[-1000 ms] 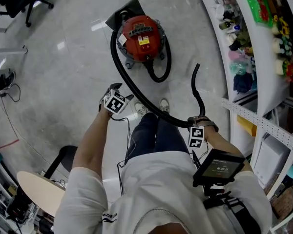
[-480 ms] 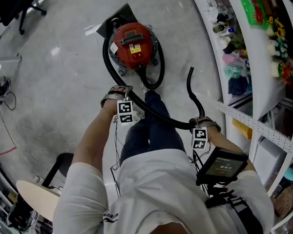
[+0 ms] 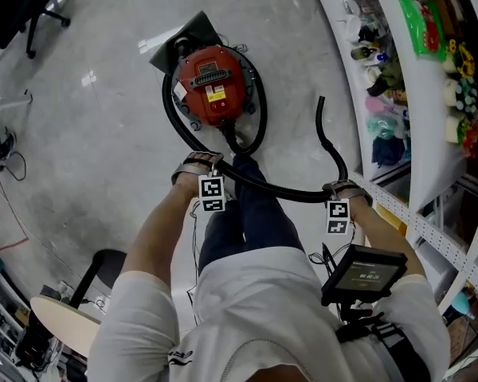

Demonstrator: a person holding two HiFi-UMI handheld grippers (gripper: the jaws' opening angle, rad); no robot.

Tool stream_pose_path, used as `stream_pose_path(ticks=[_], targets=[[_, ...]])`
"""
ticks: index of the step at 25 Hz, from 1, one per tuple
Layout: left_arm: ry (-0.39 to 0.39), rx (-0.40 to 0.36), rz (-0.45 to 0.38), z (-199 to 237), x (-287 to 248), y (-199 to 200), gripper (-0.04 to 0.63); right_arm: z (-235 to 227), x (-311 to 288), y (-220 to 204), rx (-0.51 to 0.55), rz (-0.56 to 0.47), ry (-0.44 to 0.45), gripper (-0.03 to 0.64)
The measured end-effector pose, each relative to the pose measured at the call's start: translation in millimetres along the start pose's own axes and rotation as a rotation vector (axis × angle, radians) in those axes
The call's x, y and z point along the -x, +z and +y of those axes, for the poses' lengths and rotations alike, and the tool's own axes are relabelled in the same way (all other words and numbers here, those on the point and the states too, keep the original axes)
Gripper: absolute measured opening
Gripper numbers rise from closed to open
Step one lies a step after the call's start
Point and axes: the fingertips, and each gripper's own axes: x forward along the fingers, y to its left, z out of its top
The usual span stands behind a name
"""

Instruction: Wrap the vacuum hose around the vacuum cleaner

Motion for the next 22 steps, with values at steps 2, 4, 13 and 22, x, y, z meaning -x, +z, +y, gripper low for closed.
stream_pose_path(ticks=[2, 4, 13, 22], targets=[[-0.007, 0.026, 0.009, 3, -5, 3, 0.216, -22, -4, -15, 0.039, 0.029, -0.009, 0.175], [-0.009, 0.055, 0.012, 8, -12, 5, 0.213, -48, -8, -29, 0.083, 0.062, -0.026, 0.175], [-0.048, 0.191, 0.003, 27, -38, 13, 0.204, -171, -11, -69, 0.316, 0.196, -0.127, 0.175], [-0.066, 0.345, -0.024, 50, -69, 12, 0.198, -291, 5, -67, 0.586, 0.258, -0.258, 0.175]])
